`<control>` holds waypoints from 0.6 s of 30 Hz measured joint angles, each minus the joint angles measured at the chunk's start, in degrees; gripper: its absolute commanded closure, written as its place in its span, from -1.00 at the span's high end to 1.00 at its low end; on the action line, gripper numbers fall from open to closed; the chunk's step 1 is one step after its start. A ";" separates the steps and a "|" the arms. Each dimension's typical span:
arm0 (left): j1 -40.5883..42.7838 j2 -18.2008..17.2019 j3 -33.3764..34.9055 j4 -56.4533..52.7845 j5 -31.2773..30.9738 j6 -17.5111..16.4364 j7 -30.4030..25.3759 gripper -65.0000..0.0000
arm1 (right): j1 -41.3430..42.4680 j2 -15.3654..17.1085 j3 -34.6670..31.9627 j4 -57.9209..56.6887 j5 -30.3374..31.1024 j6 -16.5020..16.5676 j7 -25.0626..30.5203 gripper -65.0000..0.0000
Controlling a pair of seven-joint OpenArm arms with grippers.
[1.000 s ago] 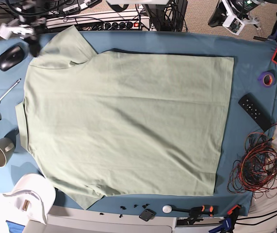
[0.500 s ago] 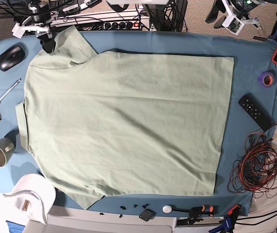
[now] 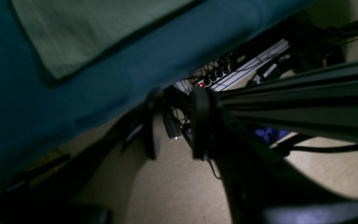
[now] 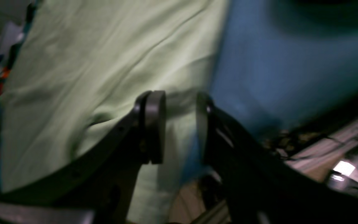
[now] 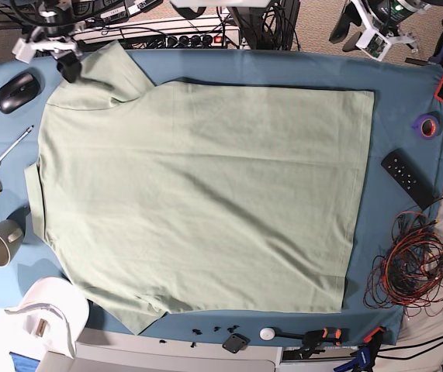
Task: Fold the T-shirt properly
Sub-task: 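Move the right gripper to the shoulder corner of the green shirt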
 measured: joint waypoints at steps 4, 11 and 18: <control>0.00 0.00 0.00 0.00 -0.02 0.00 0.00 -0.49 | -0.15 0.02 3.69 0.00 1.51 -0.66 -1.49 -0.46; 0.00 0.00 0.00 0.00 -0.02 0.00 0.00 -0.49 | 0.20 0.02 0.98 0.00 2.43 -0.63 -1.95 -0.46; 0.00 0.02 0.00 0.00 0.00 -0.02 -0.07 -0.49 | 0.35 0.02 -7.54 0.11 2.12 0.04 -0.52 -0.46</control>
